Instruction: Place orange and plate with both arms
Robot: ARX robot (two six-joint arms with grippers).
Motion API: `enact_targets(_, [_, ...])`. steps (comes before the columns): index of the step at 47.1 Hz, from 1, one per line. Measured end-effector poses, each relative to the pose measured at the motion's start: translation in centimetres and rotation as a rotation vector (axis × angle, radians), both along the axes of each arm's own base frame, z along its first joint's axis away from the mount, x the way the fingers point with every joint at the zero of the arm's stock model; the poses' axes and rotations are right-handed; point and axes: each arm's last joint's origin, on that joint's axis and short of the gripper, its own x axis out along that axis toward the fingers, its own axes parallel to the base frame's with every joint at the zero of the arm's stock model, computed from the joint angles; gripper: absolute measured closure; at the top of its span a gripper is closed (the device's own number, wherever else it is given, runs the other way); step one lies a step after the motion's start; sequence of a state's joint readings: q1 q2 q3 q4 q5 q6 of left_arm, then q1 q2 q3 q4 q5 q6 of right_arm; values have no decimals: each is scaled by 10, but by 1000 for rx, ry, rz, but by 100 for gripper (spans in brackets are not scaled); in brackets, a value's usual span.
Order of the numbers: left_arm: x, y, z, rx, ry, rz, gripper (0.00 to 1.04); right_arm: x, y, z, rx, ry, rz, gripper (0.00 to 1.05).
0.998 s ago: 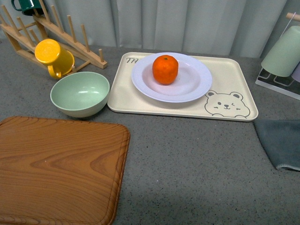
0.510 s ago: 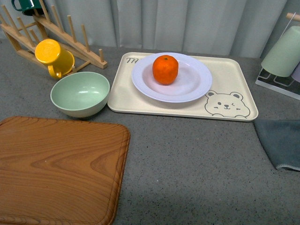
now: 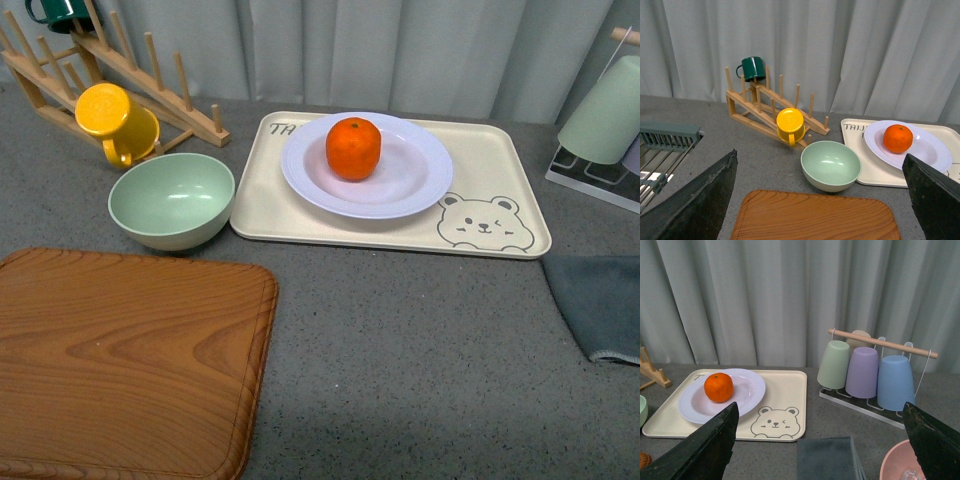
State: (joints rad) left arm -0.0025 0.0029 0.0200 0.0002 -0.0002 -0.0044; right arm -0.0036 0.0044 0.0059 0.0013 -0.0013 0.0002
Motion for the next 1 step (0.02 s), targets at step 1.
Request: enact_targets(1, [0, 0, 0, 0, 0, 0, 6, 0, 0, 0, 0, 0, 0, 9])
